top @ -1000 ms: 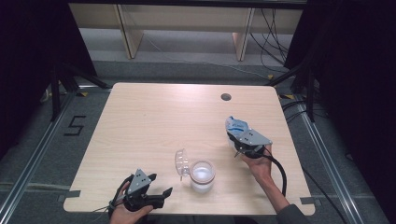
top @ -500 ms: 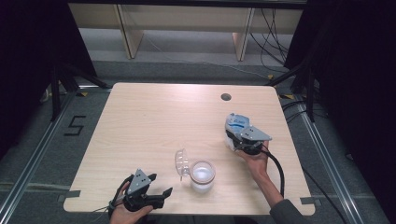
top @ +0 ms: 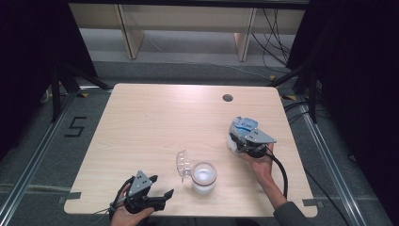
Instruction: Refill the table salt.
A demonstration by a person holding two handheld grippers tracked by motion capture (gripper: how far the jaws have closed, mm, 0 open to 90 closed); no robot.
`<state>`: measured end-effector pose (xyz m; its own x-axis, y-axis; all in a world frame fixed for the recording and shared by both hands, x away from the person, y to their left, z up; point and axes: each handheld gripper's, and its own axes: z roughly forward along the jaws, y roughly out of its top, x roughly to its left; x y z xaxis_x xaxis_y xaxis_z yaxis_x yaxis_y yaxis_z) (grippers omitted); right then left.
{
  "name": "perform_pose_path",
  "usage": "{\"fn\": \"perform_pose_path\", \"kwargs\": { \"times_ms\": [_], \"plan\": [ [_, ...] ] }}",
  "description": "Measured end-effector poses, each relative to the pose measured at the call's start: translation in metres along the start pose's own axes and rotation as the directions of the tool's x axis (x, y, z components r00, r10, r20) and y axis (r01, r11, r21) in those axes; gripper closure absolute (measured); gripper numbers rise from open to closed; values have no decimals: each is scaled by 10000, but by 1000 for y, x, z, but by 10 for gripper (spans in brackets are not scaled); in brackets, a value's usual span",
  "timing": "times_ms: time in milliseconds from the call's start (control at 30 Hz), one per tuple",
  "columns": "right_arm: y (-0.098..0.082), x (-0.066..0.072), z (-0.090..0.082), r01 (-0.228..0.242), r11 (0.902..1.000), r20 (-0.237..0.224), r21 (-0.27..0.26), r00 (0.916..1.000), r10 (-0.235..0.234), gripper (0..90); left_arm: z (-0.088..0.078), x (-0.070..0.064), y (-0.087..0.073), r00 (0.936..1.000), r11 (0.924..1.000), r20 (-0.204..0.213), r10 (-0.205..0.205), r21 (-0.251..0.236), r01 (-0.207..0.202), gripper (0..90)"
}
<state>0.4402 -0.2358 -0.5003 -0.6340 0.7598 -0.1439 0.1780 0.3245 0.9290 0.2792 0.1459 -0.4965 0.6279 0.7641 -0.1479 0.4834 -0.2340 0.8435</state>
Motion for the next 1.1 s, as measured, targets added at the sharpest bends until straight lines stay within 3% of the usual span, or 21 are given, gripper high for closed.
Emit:
{"fn": "perform_pose_path", "kwargs": {
  "times_ms": [33,167,267,300,333,367,500,767,800,833,867,1033,1100],
  "plan": [
    [0,-1,-2,230,9997,72,-127,9997,-229,717,0,0,0,10000,10000,5,-6,2,6,218],
    [0,0,-9,152,9997,154,198,9998,-155,623,1,-1,0,10000,10000,24,-12,-23,12,218],
    [2,-2,-11,310,9995,210,55,9993,-311,548,0,0,0,10000,10000,16,26,16,-26,218],
    [3,-1,-11,275,9996,284,37,9992,-275,515,0,0,0,10000,10000,23,39,11,-39,218],
    [4,1,-14,-63,9995,150,318,9999,58,493,0,0,0,10000,10000,14,15,9,-15,218],
    [3,1,-14,-135,9997,167,191,9998,132,475,0,0,0,10000,10000,5,12,3,-12,218],
    [5,-2,-20,-95,9991,254,421,9996,84,398,0,0,0,10000,10000,20,12,-6,-12,218],
    [8,1,-41,-216,9998,133,-29,9997,217,346,0,-1,0,10000,10000,-10,11,-2,-11,218],
    [8,4,-44,-634,9980,19,82,9980,634,346,0,-1,0,10000,10000,-9,14,1,-14,218],
    [8,4,-48,-570,9982,110,159,9983,569,344,0,0,0,10000,10000,8,30,25,-30,218],
    [8,3,-50,-132,9999,275,33,9995,131,336,0,0,0,10000,10000,2,21,12,-21,218],
    [8,8,-65,-511,9974,334,507,9982,494,326,0,0,0,10000,10000,-9,16,13,-16,218],
    [6,6,-67,-236,9993,512,285,9984,221,322,0,0,0,10000,10000,-13,25,19,-25,218]
  ]
}}
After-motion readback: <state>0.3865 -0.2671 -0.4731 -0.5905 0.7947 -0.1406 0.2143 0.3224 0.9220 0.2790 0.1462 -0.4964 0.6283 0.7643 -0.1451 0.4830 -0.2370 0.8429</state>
